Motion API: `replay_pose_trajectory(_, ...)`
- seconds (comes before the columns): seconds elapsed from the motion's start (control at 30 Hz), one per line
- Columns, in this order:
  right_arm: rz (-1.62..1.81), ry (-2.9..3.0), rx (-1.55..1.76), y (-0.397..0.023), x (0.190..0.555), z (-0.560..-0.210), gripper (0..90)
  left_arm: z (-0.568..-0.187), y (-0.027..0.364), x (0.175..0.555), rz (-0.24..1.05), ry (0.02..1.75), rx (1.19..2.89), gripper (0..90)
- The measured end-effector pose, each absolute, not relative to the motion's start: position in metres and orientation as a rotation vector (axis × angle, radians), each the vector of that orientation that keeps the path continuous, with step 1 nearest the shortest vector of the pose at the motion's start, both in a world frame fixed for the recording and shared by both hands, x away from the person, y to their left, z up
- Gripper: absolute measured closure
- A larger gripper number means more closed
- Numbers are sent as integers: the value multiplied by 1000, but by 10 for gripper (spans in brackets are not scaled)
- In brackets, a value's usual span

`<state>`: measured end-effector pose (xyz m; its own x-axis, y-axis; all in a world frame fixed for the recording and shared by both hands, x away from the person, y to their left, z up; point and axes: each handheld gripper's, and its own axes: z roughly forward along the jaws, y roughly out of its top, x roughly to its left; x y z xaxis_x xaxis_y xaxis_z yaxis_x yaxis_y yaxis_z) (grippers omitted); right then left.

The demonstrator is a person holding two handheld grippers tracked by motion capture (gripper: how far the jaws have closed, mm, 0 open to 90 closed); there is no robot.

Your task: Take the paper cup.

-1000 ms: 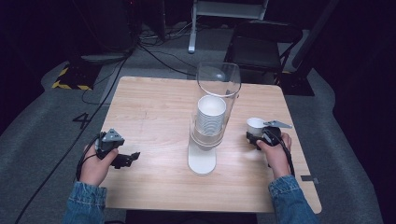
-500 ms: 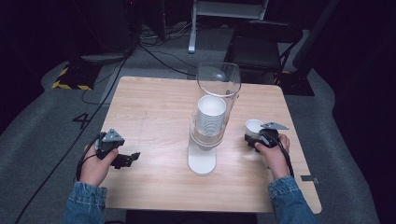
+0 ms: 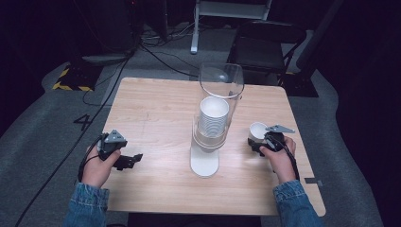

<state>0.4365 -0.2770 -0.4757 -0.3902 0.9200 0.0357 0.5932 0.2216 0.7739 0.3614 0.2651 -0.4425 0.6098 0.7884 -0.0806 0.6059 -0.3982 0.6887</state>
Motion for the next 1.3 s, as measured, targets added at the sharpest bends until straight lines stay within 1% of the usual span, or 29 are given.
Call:
replay_pose_trajectory(0.03, 1013, 2061, 1393, -280, 432, -470, 160, -442, 265, 361, 336, 1093, 2143, 160)
replay_pose_trajectory(0.17, 1036, 2042, 1387, -286, 421, -455, 158, -443, 267, 360, 337, 1103, 2141, 160)
replay_pose_trajectory(0.43, 1097, 2039, 1331, -287, 405, -436, 159, -444, 269, 353, 342, 1088, 2130, 165)
replay_pose_trajectory(0.5, 1123, 2052, 1299, -284, 400, -431, 159, -444, 268, 349, 302, 1067, 2104, 168)
replay_pose_trajectory(0.53, 1151, 2071, 1263, -279, 395, -426, 160, -445, 268, 345, 266, 1027, 2100, 167)
replay_pose_trajectory(0.63, 1193, 2106, 1216, -272, 385, -421, 172, -445, 268, 340, 252, 1002, 2102, 164)
replay_pose_trajectory(0.67, 1198, 2123, 1194, -270, 382, -420, 177, -444, 269, 336, 265, 972, 2102, 164)
replay_pose_trajectory(0.87, 1241, 2192, 1117, -261, 365, -422, 195, -443, 270, 327, 301, 935, 2097, 162)
replay_pose_trajectory(1.13, 1293, 2250, 1031, -269, 344, -434, 210, -454, 272, 308, 381, 891, 2113, 163)
replay_pose_trajectory(1.3, 1302, 2315, 977, -267, 334, -445, 219, -459, 269, 299, 377, 866, 2110, 160)
